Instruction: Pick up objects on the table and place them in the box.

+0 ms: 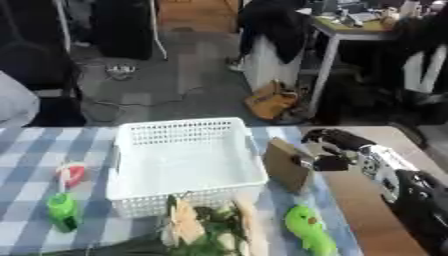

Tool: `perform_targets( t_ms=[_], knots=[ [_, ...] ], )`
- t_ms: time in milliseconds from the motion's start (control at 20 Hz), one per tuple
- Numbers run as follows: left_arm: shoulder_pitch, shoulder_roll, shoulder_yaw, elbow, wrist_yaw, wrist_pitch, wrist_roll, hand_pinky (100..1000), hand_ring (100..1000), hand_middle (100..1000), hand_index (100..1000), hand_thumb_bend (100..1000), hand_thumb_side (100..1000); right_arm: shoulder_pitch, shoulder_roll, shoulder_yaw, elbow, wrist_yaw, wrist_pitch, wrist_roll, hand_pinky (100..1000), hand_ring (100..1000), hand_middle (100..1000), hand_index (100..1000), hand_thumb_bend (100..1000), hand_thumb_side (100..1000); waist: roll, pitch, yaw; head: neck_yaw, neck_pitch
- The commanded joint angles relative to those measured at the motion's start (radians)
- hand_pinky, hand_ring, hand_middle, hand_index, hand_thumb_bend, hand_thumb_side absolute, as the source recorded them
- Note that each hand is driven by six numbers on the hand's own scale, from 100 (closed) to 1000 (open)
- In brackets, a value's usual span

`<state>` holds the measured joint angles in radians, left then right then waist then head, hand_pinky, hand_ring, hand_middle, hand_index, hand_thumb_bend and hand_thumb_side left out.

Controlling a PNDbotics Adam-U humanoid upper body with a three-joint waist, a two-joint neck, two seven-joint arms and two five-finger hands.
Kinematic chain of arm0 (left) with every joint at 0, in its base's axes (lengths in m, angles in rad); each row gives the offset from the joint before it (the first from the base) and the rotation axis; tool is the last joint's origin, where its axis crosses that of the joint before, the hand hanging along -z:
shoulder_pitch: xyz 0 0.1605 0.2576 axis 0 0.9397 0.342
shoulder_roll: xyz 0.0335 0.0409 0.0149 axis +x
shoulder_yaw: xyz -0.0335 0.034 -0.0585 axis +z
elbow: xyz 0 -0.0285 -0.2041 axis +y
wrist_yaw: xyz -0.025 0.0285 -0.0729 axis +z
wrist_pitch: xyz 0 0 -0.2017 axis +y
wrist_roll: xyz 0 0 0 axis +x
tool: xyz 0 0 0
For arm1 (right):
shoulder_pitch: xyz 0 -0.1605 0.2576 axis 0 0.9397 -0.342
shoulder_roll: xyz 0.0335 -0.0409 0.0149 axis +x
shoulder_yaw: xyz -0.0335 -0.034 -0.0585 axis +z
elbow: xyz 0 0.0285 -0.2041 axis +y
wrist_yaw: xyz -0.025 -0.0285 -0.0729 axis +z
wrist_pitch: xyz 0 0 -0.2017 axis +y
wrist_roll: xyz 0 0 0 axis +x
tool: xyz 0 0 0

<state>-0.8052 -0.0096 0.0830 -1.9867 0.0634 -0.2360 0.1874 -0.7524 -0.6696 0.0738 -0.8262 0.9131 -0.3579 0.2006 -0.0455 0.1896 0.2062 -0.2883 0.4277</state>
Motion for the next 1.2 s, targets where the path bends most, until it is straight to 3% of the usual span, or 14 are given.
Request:
perform_targets(
  t_ms=[50, 450, 1200],
  knots=[
    [-0.024, -0.002, -0.005, -0.013, 0.008, -0.006, -0.002, 668, 803, 756, 868, 100, 968, -0.007, -0.053, -0.017, 0.000, -0.011, 0.001, 0.008, 878, 925, 850, 903, 569, 1000, -0.009, 0.003, 0.002, -0.003, -0.024],
    [-0.038, -0.009, -0.007, -0.013, 0.021, -0.013, -0.006, 668, 803, 753, 867, 100, 965, 0.001, -0.047, -0.025, 0.008, -0.029, -0.004, 0.030, 875, 919, 847, 900, 568, 1000, -0.013, 0.020, 0.013, -0.013, -0.042],
    [-0.045, -0.011, -0.008, -0.013, 0.035, -0.014, -0.013, 667, 803, 753, 867, 100, 961, 0.008, -0.030, -0.025, 0.017, -0.052, -0.012, 0.021, 862, 893, 796, 843, 554, 1000, -0.015, 0.031, 0.017, -0.019, -0.042]
  ],
)
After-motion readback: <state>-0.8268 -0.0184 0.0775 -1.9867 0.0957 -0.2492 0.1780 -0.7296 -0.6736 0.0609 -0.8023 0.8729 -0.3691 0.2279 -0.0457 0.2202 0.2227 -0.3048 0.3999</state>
